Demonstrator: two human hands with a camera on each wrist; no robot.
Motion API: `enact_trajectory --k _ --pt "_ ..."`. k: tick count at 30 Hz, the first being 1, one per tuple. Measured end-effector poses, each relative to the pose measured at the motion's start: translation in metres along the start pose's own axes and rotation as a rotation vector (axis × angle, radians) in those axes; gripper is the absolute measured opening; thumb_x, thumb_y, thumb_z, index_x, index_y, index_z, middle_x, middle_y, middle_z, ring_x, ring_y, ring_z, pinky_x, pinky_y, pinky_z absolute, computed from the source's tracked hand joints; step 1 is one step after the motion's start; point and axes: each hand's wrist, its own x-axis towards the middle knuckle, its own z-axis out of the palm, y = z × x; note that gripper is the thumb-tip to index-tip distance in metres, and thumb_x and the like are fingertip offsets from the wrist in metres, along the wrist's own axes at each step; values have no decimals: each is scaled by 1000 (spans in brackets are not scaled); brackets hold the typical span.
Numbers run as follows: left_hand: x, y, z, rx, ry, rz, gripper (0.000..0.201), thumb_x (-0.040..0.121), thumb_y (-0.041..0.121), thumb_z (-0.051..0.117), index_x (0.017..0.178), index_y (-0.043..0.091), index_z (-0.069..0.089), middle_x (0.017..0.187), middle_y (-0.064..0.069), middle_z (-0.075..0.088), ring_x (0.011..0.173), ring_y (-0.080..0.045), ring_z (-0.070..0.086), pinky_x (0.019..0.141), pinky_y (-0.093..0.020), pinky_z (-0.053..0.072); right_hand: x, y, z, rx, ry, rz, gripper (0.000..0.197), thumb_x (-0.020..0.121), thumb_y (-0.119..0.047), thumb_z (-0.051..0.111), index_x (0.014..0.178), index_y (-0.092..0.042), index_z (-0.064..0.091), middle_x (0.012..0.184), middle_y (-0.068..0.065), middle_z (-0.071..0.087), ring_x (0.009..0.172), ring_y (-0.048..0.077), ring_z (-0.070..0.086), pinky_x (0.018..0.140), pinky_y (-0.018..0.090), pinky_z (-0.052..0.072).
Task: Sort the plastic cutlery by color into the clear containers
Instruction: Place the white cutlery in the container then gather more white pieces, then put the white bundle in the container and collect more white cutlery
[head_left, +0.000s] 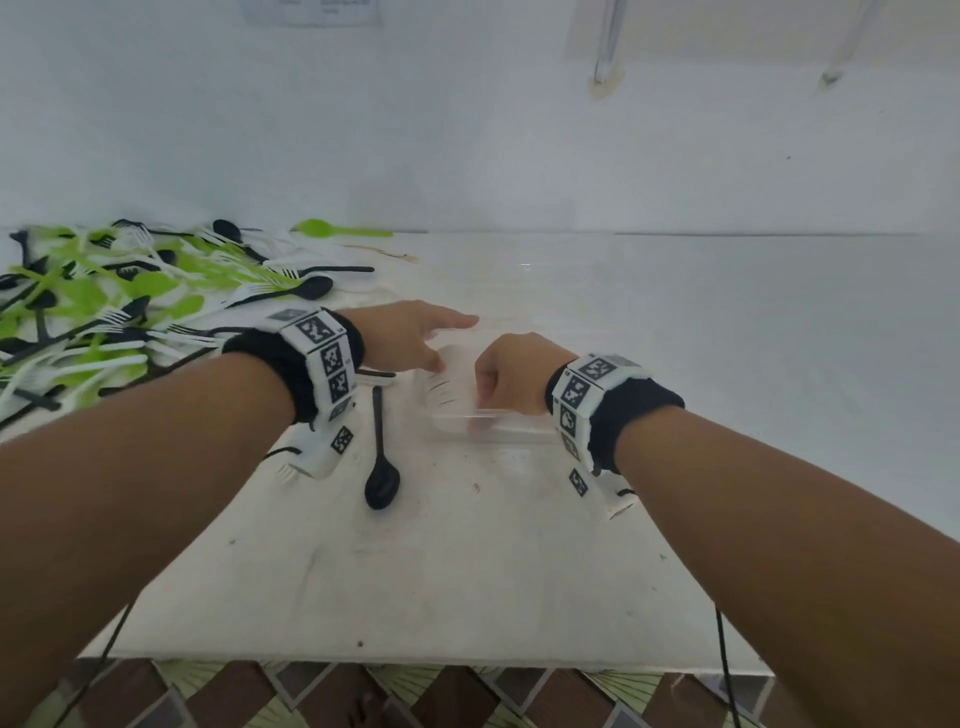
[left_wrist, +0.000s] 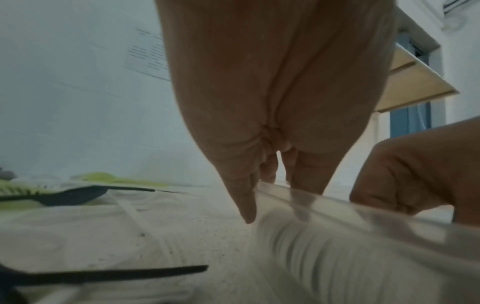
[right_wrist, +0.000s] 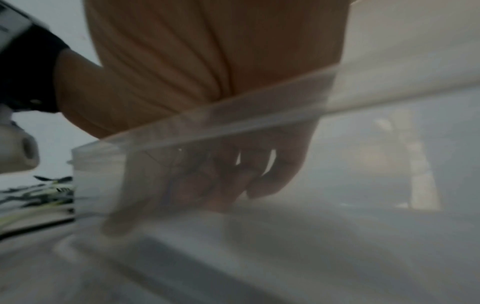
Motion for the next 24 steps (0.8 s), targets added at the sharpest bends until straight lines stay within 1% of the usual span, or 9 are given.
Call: enact_trajectory --k 2,5,8,11,14,16,19,22,24 --pt "0 2 0 11 -1 9 75 96 9 67 158 32 33 165 7 31 146 -18 39 118 -28 25 7 -13 0 -25 2 -11 21 89 -21 66 70 -29 67 88 -7 72 84 20 68 80 34 58" --pt "0 1 2 19 -11 9 75 97 7 64 160 31 29 167 5 25 149 -19 35 119 -28 22 13 -23 -4 -84 -44 -2 16 92 -23 66 79 -30 69 95 -4 72 87 21 68 84 35 58" --pt "0 0 5 -7 1 6 77 96 6 64 159 34 30 167 4 24 149 -19 34 121 -31 22 11 -20 -5 -66 -58 25 9 92 -23 66 87 -24 73 93 -3 72 90 21 67 85 33 56" --pt "0 -2 7 -21 10 7 78 96 8 66 159 35 29 168 4 24 150 -20 32 124 -34 22 7 -19 -3 -45 -53 43 15 93 -23 65 97 -17 78 98 0 75 93 22 68 88 34 56" --pt "1 -3 7 -20 7 13 80 95 10 68 160 35 29 168 3 22 151 -21 31 125 -38 21 4 -15 -5 6 -55 56 14 89 -25 69 92 -17 79 93 -1 76 92 22 71 85 33 58" --pt "1 -3 7 -22 8 8 80 95 12 69 160 35 29 168 3 22 152 -20 30 125 -37 21 1 -9 -7 51 -74 61 12 85 -30 72 86 -22 80 88 -5 77 90 19 72 84 34 60" --pt "0 -1 7 -68 28 22 75 95 14 70 158 31 34 165 5 32 150 -20 34 123 -33 24 -4 -5 -10 79 -128 47 15 84 -42 70 87 -30 78 88 -11 76 92 15 70 91 37 57" --pt "-7 -1 6 -93 153 29 63 97 22 68 155 27 41 161 6 38 147 -18 36 114 -25 27 -6 -6 -15 171 -18 41 20 89 -50 69 96 -31 73 90 -9 70 91 14 66 92 37 54" --pt "-20 -7 1 -103 264 11 64 98 26 67 156 24 39 162 3 34 148 -17 32 117 -29 26 -4 -10 -21 271 102 23 26 91 -53 66 103 -30 69 96 -10 67 95 14 64 95 38 52"
